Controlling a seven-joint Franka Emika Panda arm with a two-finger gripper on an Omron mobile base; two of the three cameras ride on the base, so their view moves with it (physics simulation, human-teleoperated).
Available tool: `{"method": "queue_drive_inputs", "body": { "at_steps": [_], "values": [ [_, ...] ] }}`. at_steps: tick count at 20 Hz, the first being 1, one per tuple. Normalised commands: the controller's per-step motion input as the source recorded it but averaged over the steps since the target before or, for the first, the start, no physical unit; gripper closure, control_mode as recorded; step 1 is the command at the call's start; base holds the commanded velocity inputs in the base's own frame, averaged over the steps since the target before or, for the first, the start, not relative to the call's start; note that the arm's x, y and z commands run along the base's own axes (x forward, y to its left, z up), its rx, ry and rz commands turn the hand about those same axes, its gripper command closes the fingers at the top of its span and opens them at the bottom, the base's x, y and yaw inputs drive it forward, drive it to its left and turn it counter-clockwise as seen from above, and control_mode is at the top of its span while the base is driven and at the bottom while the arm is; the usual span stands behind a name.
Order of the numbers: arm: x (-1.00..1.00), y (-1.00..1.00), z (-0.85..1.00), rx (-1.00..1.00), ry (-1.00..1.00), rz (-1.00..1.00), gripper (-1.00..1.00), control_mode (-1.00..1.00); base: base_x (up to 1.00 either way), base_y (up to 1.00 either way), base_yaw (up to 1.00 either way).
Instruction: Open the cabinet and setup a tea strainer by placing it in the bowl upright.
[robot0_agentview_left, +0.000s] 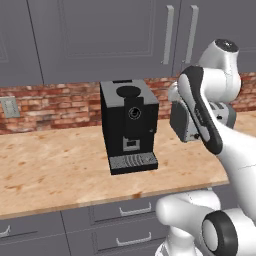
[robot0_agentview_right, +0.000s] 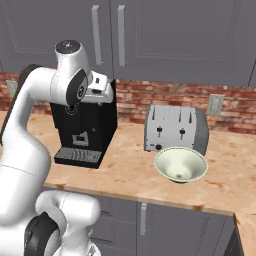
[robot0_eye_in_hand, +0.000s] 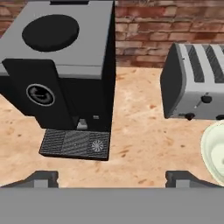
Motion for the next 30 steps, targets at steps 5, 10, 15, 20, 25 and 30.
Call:
{"method": "queue_drive_inputs", "body": {
  "at_steps": [5, 10, 15, 20, 25, 30],
  "values": [
    [-0.15, -0.42, 1.0, 0.09, -0.51, -0.01, -1.0, -1.0, 0.0, 0.0, 0.0],
    [-0.07, -0.39, 0.98, 0.05, -0.29, -0.05, -1.0, -1.0, 0.0, 0.0, 0.0],
    [0.02, -0.06, 0.34, -0.01, -0.05, -0.11, -1.0, -1.0, 0.0, 0.0, 0.0],
    [0.35, -0.05, 0.0, 0.0, 0.02, 0.0, -1.0, -1.0, 0.0, 0.0, 0.0],
    [0.39, -0.12, -0.01, 0.0, -0.01, 0.0, -1.0, -1.0, 0.0, 0.0, 0.0],
    [0.63, -0.11, 0.0, 0.0, 0.0, 0.01, -1.0, -1.0, 0.0, 0.0, 0.0]
  ]
}}
